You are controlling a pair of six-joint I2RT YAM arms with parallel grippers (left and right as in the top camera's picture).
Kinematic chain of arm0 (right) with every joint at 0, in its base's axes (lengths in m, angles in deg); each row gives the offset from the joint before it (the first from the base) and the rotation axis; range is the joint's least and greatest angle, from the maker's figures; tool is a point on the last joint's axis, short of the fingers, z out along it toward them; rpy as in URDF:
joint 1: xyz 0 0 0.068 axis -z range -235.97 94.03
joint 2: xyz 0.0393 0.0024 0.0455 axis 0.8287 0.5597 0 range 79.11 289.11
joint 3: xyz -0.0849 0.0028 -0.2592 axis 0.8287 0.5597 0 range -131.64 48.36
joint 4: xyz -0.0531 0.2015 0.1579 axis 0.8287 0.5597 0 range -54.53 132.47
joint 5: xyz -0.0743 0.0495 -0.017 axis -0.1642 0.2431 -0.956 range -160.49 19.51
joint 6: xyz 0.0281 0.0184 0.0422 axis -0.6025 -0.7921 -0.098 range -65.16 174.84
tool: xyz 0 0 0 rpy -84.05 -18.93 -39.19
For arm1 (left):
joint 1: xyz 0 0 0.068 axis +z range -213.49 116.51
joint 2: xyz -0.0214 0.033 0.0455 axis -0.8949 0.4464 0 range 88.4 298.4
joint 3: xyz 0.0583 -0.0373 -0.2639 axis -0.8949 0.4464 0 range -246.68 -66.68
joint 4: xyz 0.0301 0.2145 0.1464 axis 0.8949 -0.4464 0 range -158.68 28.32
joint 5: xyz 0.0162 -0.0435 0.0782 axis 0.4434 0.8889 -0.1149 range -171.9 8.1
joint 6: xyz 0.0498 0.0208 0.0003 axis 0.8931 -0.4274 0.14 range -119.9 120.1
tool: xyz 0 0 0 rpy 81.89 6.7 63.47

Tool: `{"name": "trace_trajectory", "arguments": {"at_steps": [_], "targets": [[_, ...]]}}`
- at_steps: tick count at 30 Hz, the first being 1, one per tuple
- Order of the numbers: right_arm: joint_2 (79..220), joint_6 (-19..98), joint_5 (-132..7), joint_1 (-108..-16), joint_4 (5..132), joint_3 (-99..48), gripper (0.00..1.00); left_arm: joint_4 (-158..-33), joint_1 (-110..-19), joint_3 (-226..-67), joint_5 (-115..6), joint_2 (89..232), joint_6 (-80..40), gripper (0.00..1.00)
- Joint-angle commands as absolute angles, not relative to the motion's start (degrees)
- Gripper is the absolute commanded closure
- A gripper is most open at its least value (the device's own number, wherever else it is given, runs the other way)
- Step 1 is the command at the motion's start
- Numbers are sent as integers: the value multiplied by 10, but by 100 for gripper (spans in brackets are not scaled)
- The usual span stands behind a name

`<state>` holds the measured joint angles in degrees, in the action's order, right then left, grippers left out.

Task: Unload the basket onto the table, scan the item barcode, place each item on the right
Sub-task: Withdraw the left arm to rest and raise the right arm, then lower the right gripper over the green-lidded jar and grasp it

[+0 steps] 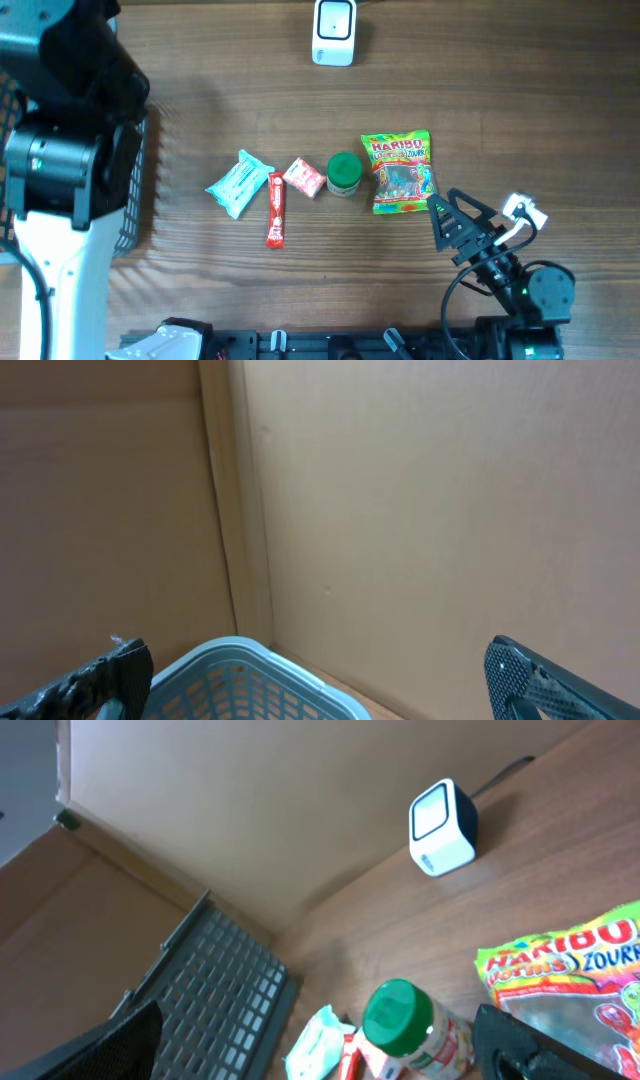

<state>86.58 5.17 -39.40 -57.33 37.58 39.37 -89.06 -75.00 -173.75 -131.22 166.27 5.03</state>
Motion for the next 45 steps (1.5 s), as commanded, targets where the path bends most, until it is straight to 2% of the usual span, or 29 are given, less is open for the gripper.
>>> {"name": "trace_trajectory", "arguments": {"at_steps": [1,6,9,14,19,23,29,32,37,45], "targets": [[953,125,-379,-575,437,286,1,-884,-748,-1710,-1303,1596,37,0],[1146,232,-401,-576,650,75,1,-846,-748,-1633,-1298,1518,37,0],[1244,243,-451,-592,765,-46,1,-816,-748,-1579,-1289,1467,35,0],[1379,214,-561,-687,894,-212,1,-757,-748,-1496,-1288,1387,35,0],[1473,162,-629,-808,930,-297,1,-752,-748,-1470,-1265,1317,35,0],[1521,154,-638,-882,884,-309,0,-756,-748,-1450,-1249,1240,26,0],[1567,132,-622,-890,856,-308,0,-738,-748,-1407,-1211,1140,26,0],[1604,49,-639,-890,891,-308,1,-728,-748,-1394,-1211,1111,26,0],[1708,-1,-641,-890,915,-315,1,-726,-748,-1391,-1211,1104,26,0],[1851,-58,-645,-890,1013,-449,1,-726,-748,-1389,-1207,1104,26,0]]}}
